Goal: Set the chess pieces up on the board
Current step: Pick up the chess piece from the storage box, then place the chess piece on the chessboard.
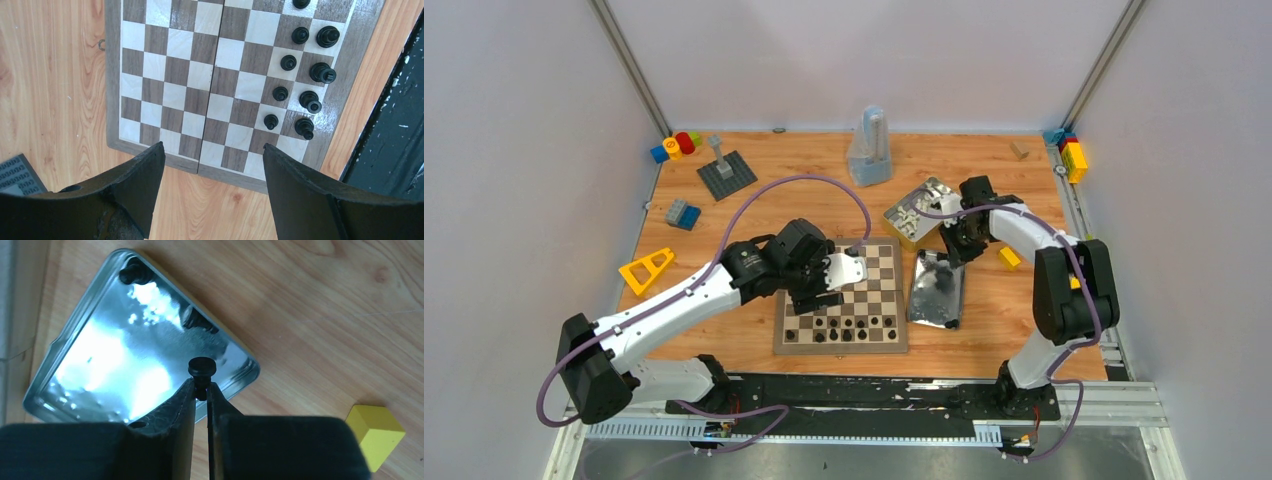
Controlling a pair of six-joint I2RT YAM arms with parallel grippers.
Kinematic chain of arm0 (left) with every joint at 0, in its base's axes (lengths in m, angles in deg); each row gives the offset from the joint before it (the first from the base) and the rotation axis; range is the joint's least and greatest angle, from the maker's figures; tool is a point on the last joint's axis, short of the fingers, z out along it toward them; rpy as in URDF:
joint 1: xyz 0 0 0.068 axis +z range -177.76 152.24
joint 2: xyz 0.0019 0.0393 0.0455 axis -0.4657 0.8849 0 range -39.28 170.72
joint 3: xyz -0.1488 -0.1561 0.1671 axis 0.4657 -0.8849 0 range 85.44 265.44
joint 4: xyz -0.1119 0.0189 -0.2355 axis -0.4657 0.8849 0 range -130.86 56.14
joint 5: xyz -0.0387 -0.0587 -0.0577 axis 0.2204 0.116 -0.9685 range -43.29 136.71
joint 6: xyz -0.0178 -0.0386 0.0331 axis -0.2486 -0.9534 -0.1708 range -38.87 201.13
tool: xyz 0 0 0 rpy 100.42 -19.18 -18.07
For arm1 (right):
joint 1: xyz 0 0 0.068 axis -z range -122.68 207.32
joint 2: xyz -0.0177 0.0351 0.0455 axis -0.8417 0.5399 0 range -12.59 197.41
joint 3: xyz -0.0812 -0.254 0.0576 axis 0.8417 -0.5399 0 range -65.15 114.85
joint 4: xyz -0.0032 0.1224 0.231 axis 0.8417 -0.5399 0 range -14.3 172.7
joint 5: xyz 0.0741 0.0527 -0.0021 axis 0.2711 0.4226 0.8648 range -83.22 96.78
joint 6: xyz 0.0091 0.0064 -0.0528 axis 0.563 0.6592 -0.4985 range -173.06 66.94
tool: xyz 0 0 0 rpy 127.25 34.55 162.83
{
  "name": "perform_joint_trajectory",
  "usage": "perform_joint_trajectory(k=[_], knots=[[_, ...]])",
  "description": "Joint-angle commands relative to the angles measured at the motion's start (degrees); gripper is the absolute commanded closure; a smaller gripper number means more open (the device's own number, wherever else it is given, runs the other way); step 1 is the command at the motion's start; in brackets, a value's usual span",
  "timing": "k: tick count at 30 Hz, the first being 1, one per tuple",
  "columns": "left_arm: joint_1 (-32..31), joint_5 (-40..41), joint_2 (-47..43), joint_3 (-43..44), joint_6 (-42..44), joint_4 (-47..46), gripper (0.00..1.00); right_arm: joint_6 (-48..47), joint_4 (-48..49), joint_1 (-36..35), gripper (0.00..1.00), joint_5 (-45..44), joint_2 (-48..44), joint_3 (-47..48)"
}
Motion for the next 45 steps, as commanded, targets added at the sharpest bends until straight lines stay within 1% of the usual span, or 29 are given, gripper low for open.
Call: perform_joint_trajectory(k=[1,5,9,12,15,18,22,24,28,30,36,45], knots=[[2.33,-2.45,-1.28,1.48,-1.77,-2.27,0.2,-5.29,-5.23,-0.4,0.97,6.33,-6.63,1.34],[7.99,-6.28,-1.96,2.01,-3.71,-2.86,0.2,-9.05,-12.18,-4.93,0.98,6.71,-9.34,4.85],[14.03,-10.46,-2.57,2.45,-5.88,-3.32,0.2,-11.17,-18.93,-12.88,0.98,2.96,-9.55,9.91],[18.76,-15.19,-2.59,2.93,-7.88,-3.48,0.2,-11.62,-23.17,-19.65,0.98,0.71,-8.01,13.52],[25.63,-19.32,-3.01,3.24,-9.47,-3.41,0.2,-11.61,-27.11,-26.01,0.97,-3.38,-4.04,17.78],[31.22,-22.96,-4.4,2.83,-10.8,-3.21,0.2,-12.24,-31.6,-30.69,0.97,-7.05,1.61,22.55],[38.44,-24.39,-7.59,2.38,-11.56,-2.07,0.2,-14.23,-37.52,-35.06,0.97,-10.31,9.47,29.57],[40.48,-24.64,-9.34,2.29,-11.75,-1.21,0.2,-15.21,-40.57,-36.67,0.97,-13.2,13.54,33.34],[43.02,-24.06,-13.08,2.11,-12.09,-0.17,0.2,-17.35,-46.27,-38.53,0.96,-14.99,19.63,40.09],[43.45,-23.49,-13.89,2.03,-12.04,0.2,0.2,-18.03,-47.16,-39.25,0.96,-16.89,21.98,42.36],[43.8,-22.68,-14.77,1.92,-11.32,1.13,0.2,-20.82,-47.18,-41.19,0.94,-24.92,25.77,41.64],[43.84,-22.86,-14.99,1.0,-10.42,1.15,0.2,-21.65,-47.16,-43.29,0.9,-26.39,28.66,43.94]])
